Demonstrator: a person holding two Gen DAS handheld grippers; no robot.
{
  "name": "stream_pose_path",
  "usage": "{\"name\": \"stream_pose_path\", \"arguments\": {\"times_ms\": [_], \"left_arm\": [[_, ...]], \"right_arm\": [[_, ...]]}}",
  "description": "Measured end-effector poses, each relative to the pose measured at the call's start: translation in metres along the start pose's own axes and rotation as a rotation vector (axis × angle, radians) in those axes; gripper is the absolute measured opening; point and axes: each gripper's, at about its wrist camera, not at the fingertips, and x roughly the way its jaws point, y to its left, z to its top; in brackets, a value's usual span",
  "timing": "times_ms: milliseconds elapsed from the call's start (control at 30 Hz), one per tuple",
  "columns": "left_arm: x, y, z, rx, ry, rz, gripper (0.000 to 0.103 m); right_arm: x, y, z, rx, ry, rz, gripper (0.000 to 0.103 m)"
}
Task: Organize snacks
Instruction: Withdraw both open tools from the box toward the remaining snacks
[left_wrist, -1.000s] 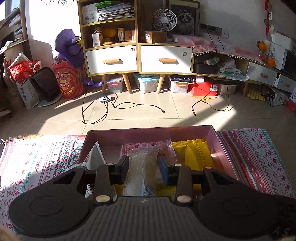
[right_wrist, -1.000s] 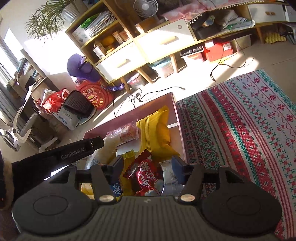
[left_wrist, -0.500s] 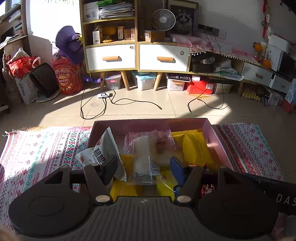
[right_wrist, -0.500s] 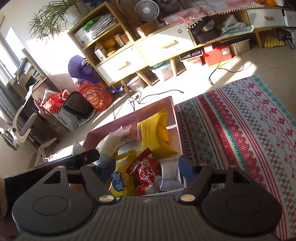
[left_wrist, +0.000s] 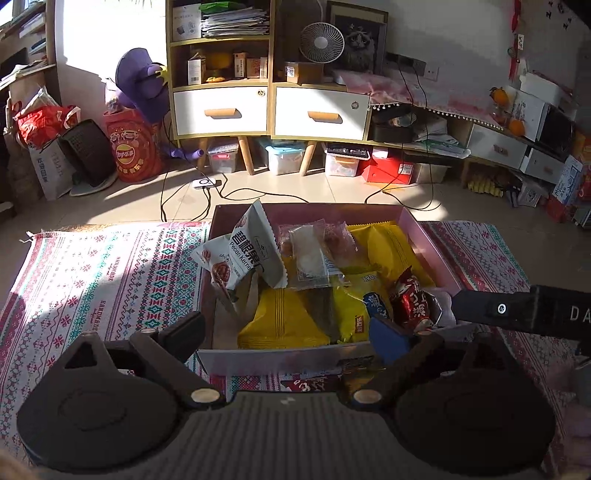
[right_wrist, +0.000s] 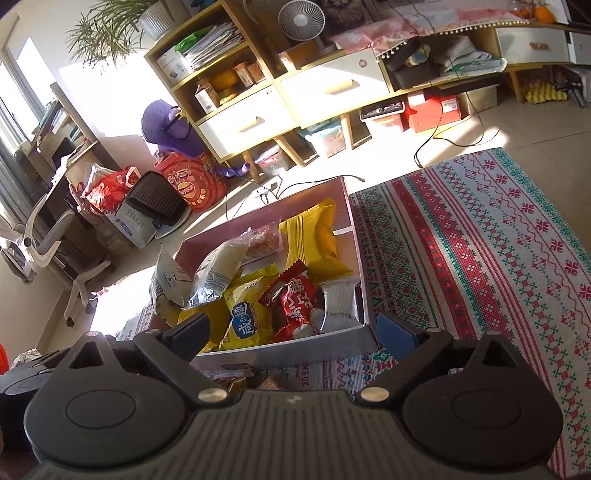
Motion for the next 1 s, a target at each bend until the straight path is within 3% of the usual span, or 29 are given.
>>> {"name": "stream_pose_path", "arguments": {"times_ms": [433,1000], "left_arm": [[-0.022,0.014,-0.036,0.102,-0.019,-0.018,0.103],[-0.014,0.022,-0.079,0.125,0.01,-0.076,0.103]], "right_arm": [[-0.01,0.013,-0.022,-0.094,0.009,-0.026,0.101],[0.003,0.019,-0.062,-0.254,0.072,-0.096,0.102]]}}
